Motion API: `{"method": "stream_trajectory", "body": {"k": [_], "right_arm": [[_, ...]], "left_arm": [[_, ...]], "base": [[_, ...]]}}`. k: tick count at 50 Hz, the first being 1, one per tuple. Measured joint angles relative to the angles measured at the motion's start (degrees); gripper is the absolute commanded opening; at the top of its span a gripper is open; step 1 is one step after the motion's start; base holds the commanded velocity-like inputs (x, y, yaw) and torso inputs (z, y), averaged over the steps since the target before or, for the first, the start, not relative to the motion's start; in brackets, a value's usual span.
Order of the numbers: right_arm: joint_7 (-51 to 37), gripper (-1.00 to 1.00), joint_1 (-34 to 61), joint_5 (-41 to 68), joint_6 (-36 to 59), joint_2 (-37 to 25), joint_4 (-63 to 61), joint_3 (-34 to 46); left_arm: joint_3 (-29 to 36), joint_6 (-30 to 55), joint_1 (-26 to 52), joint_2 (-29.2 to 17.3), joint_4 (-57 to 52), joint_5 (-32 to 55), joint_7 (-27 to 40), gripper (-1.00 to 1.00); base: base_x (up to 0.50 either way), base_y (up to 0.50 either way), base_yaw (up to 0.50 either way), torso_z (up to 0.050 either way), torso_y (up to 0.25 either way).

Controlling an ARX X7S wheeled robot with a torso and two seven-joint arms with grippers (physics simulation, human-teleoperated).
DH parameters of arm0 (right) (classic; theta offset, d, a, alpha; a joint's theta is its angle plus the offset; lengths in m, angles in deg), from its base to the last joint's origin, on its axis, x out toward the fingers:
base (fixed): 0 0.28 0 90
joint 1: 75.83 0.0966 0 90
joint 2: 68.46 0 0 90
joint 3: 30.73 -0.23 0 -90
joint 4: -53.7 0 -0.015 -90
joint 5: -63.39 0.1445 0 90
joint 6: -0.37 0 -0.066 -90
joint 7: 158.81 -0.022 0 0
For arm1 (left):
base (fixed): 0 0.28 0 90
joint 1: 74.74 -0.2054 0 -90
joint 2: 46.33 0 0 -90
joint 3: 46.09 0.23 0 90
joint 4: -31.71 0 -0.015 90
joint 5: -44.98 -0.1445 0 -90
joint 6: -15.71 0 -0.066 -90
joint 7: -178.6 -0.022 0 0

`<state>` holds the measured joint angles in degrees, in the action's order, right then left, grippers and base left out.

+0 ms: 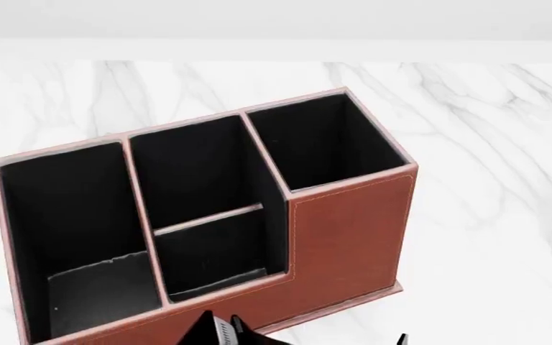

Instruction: Pick up the book and place it in the back compartment of the caddy.

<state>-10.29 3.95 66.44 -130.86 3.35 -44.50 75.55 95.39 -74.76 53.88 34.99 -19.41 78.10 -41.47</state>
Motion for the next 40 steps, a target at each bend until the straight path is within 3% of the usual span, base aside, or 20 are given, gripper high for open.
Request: {"method": "stream_trajectory", "body": {"k": [32, 40], "right_arm": [[-0.4, 1.00, 0.0, 0.3, -0.3, -0.5, -0.2, 0.3], [-0.4, 1.00, 0.0, 0.3, -0.3, -0.6, -0.2, 0.5]], "left_arm": [[2.7, -1.5, 2.9, 6.4, 9.4, -1.0, -2.1, 1.00], [7.8, -3.5, 4.6, 7.6, 12.9, 2.9, -1.5, 1.00]], "base": [[0.00, 0.00, 0.00, 0.000, 0.000], [0.00, 0.00, 0.00, 0.000, 0.000]]}}
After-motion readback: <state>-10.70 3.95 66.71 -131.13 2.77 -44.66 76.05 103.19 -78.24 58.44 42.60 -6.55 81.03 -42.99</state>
